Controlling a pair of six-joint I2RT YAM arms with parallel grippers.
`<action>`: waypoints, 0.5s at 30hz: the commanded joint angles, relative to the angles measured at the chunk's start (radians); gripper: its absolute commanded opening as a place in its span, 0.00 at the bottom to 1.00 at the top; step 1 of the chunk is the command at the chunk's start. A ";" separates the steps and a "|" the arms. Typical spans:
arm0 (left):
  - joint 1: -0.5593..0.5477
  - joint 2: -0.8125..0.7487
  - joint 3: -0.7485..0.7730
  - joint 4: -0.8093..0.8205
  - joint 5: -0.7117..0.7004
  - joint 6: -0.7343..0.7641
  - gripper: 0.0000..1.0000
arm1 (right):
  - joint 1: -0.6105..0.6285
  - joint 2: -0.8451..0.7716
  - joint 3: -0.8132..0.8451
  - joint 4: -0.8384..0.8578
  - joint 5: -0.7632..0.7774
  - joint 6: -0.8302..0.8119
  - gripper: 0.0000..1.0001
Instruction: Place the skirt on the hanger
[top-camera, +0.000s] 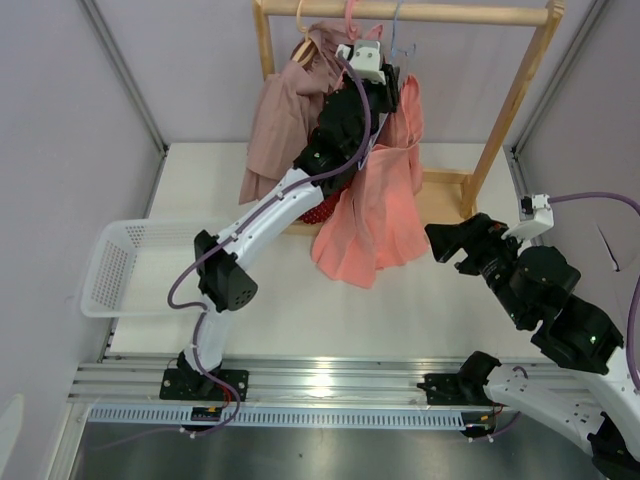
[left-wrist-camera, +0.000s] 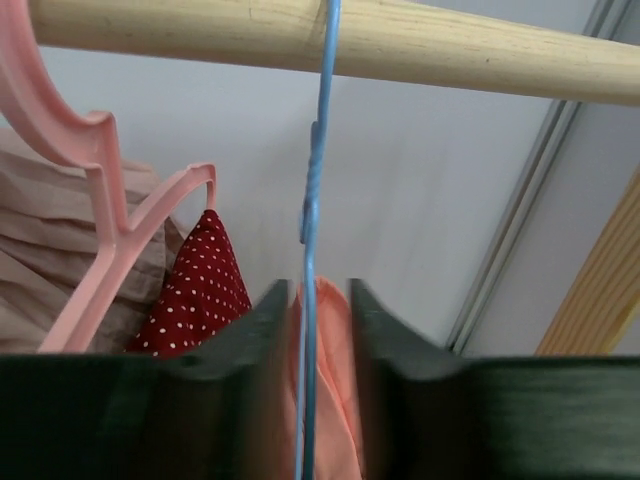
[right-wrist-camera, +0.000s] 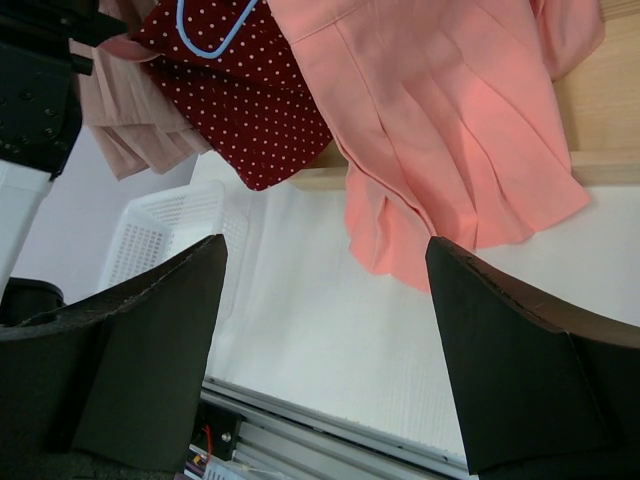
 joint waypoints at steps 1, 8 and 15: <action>-0.001 -0.152 -0.033 0.026 0.043 -0.020 0.41 | -0.003 -0.006 0.001 0.020 0.012 0.001 0.86; -0.033 -0.408 -0.317 0.046 0.047 -0.006 0.75 | -0.001 -0.005 0.026 0.003 0.038 -0.011 0.89; -0.071 -0.767 -0.565 -0.266 0.057 -0.148 0.89 | -0.004 0.049 0.026 -0.009 -0.001 -0.022 0.91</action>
